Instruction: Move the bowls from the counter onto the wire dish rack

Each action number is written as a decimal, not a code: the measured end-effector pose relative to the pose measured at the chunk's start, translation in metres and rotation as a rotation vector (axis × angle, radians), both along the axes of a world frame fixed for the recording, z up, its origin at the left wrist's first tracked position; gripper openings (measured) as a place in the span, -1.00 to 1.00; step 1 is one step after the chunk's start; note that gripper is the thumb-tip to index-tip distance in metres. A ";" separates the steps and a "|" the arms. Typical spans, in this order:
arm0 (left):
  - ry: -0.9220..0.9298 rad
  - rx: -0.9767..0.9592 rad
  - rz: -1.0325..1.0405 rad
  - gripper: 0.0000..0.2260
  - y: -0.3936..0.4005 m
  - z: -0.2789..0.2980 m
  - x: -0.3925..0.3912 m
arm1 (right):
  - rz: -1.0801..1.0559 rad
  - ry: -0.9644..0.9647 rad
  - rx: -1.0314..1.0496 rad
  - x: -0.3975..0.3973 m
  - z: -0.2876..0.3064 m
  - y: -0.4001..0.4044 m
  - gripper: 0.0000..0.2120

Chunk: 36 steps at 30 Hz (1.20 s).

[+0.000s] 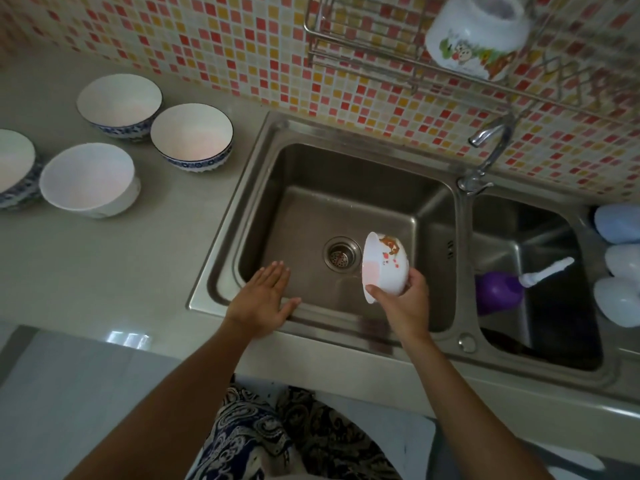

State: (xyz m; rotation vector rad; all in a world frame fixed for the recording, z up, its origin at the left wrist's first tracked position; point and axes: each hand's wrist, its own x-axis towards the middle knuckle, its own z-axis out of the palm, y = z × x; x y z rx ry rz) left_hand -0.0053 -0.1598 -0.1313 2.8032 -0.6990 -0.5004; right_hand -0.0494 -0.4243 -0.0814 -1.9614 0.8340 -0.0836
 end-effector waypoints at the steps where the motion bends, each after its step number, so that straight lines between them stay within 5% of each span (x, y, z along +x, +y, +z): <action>1: -0.003 -0.002 0.001 -0.21 0.000 0.000 0.000 | 0.030 -0.001 -0.038 0.000 -0.001 0.002 -0.17; 10: 0.019 -0.034 0.019 -0.29 0.001 -0.001 -0.001 | 0.264 -0.021 -0.382 -0.009 -0.022 0.017 -0.13; 17: 0.053 -0.029 0.032 -0.31 0.001 -0.002 -0.002 | 0.576 -0.050 -0.897 -0.014 -0.022 0.019 -0.23; 21: 0.051 -0.057 0.023 -0.30 0.000 0.005 -0.004 | 0.550 -0.031 -0.911 -0.006 -0.013 0.020 -0.31; 29: 0.056 -0.172 0.062 -0.05 0.009 0.029 0.020 | -0.106 0.017 0.061 0.032 0.023 0.039 -0.26; 32: -0.054 -0.242 0.081 -0.07 0.009 0.061 0.055 | -0.261 -0.020 0.581 0.040 0.045 0.040 -0.42; 36: -0.290 -0.343 0.048 -0.30 -0.001 0.121 0.109 | -0.261 -0.141 0.898 0.053 0.085 0.045 -0.55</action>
